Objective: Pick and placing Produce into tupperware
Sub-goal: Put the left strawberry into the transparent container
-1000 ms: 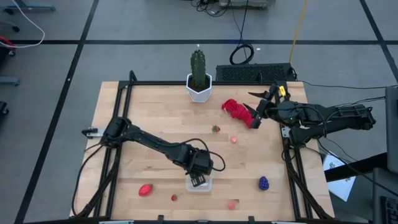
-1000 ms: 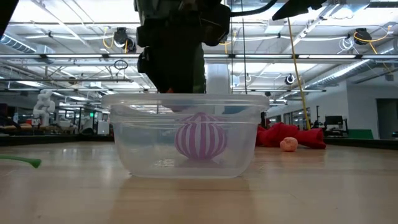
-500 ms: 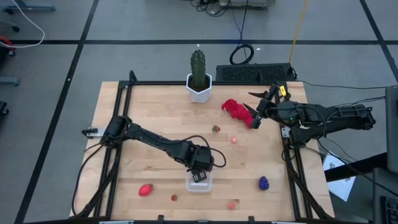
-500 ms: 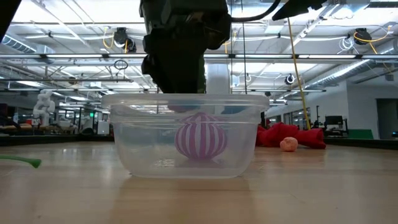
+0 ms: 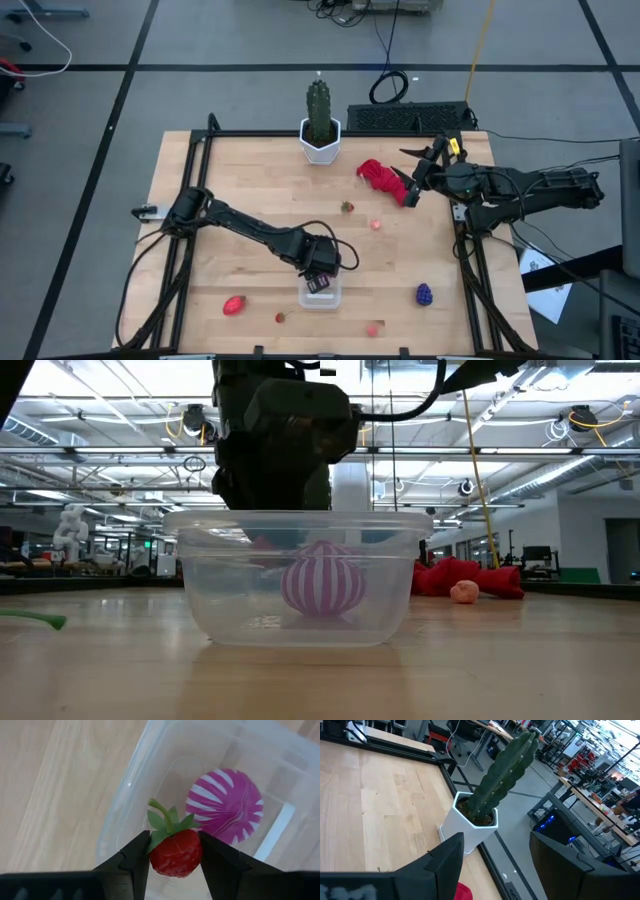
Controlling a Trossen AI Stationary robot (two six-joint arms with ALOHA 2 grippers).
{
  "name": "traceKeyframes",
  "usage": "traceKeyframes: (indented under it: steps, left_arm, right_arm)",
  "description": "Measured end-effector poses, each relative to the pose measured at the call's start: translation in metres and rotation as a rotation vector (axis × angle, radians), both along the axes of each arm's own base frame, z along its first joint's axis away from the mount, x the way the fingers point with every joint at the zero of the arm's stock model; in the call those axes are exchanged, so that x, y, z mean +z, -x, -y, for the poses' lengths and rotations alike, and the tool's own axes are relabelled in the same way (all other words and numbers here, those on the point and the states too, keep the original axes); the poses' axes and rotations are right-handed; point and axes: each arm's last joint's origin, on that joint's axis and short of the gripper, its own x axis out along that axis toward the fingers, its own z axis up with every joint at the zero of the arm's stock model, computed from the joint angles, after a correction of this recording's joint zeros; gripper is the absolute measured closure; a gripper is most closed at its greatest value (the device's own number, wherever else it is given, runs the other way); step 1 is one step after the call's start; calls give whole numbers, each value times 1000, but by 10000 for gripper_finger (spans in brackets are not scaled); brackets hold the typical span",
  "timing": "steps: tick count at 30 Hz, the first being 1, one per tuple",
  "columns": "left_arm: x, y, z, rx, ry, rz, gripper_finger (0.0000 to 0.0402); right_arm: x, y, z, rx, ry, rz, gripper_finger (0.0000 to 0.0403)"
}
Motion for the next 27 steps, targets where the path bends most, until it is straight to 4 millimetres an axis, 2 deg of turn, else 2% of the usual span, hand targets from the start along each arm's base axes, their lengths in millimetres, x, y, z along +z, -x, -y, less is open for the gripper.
traceKeyframes:
  steps: [14,22,27]
  left_arm:
    - [0,0,0,14,4,5,247]
    - [-13,-5,2,4,29,-12,247]
    - [-12,-4,2,5,33,-14,247]
  right_arm:
    - [0,0,0,2,-1,0,183]
    - [0,0,0,14,-8,1,183]
    - [0,0,0,13,-11,4,183]
